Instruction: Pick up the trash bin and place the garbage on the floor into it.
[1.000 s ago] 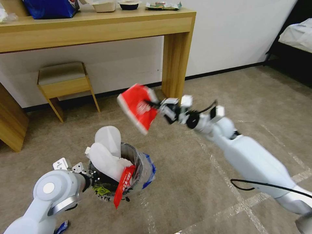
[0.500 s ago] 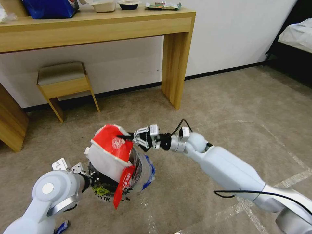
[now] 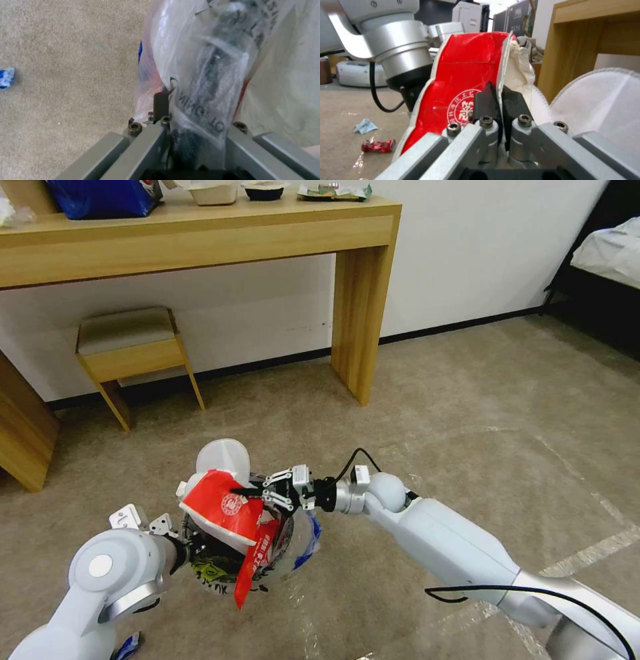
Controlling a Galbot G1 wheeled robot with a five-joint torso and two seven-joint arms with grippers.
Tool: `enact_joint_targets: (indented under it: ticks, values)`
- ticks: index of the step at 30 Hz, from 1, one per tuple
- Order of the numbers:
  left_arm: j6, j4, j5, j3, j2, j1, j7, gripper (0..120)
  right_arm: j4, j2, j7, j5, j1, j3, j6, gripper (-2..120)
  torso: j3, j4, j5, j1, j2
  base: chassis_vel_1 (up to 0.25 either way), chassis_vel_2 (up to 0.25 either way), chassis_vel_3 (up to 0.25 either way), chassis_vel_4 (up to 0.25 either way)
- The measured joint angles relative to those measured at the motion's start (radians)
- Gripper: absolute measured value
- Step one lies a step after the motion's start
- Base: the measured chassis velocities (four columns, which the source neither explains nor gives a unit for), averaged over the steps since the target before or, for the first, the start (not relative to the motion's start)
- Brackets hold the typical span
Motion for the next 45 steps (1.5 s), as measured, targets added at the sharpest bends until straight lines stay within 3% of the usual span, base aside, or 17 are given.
enact_joint_targets:
  ticks: [12, 26, 38, 44, 45]
  values:
    - [0.0, -0.007, -0.008, -0.001, 0.002, 0.003, 0.001, 0, -0.109, 0.071, -0.003, -0.055, 0.001, -0.025, 0.039, 0, 0.0, 0.0001, 0.0, 0.0, 0.0, 0.0, 0.0, 0.0, 0.0]
    - [0.003, -0.011, -0.009, -0.005, 0.003, 0.013, 0.001, 0, -0.186, 0.08, -0.009, -0.077, 0.001, -0.015, 0.069, 0, 0.0, 0.0, 0.0001, 0.0, 0.0, 0.0, 0.0, 0.0, 0.0]
    - [0.004, -0.03, -0.006, -0.003, -0.001, 0.025, -0.001, 0, -0.242, 0.089, 0.048, -0.116, -0.009, -0.002, 0.088, 0, 0.0, 0.0001, 0.0001, 0.0, 0.0, 0.0, 0.0, 0.0, 0.0]
    - [0.004, -0.032, -0.006, -0.005, 0.0, 0.029, -0.001, 0, -0.245, 0.09, 0.085, -0.124, -0.016, -0.007, 0.093, 18, 0.0, 0.0, 0.0001, 0.0, 0.0, 0.0, 0.0, 0.0, 0.0]
    - [0.004, -0.032, -0.006, -0.005, 0.001, 0.027, -0.001, 0, -0.242, 0.09, 0.087, -0.117, -0.016, -0.008, 0.093, 26, 0.0, 0.0, 0.0001, 0.0, 0.0, 0.0, 0.0, 0.0, 0.0]
